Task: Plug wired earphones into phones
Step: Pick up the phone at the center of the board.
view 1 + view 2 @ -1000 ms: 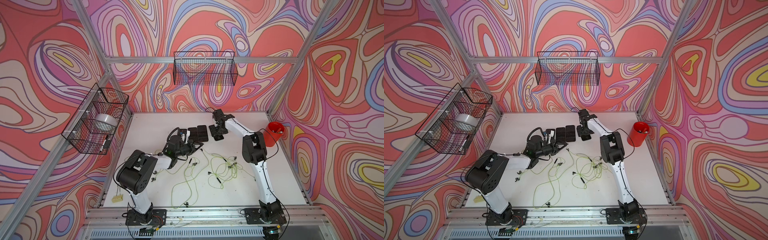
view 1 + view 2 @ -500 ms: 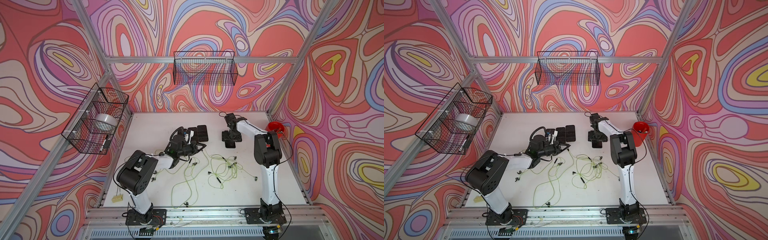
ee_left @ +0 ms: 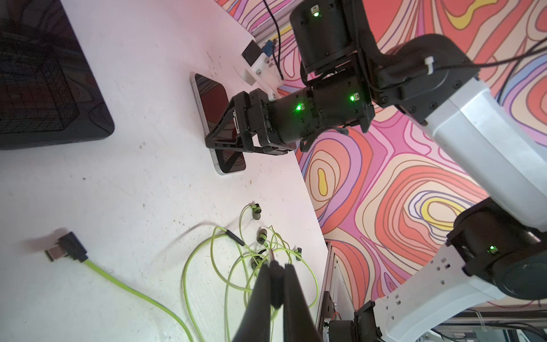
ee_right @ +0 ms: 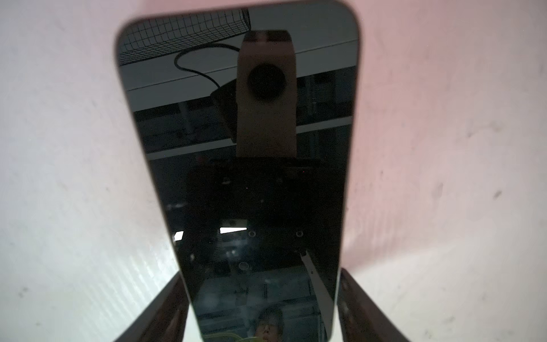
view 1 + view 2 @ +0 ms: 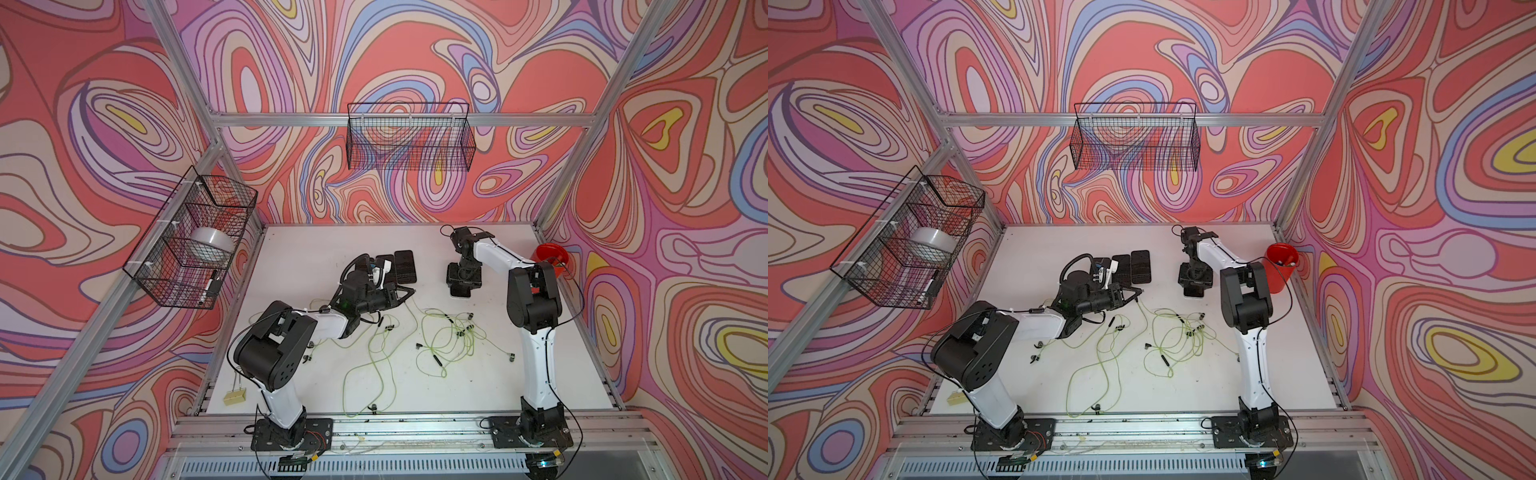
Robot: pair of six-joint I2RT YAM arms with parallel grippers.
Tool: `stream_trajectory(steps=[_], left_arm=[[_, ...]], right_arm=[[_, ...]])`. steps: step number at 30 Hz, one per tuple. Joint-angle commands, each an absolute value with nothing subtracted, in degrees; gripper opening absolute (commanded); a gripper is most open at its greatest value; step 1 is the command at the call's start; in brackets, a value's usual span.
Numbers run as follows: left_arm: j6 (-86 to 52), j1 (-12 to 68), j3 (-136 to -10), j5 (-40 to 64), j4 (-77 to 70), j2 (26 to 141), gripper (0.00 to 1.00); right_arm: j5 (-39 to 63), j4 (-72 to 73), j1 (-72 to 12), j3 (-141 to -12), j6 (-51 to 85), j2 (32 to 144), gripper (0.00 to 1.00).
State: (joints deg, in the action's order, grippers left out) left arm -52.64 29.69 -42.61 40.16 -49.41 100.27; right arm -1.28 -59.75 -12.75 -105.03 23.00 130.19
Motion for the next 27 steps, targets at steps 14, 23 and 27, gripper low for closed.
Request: stream_trajectory(steps=[14, 23, 27], left_arm=[[-41.7, 36.5, -38.8, 26.9, -77.7, 101.9, 0.00], [-36.3, 37.3, -41.1, 20.1, -77.9, 100.2, 0.00], [-34.1, 37.4, -43.0, 17.8, -77.9, 100.0, 0.00]], right_arm=[[16.1, -43.9, -10.6, -89.7, 33.9, 105.3, 0.35], [30.9, -20.5, -10.5, -80.4, 57.3, 98.5, 0.02], [32.6, -12.9, -11.0, -78.5, 65.3, 97.6, 0.00]])
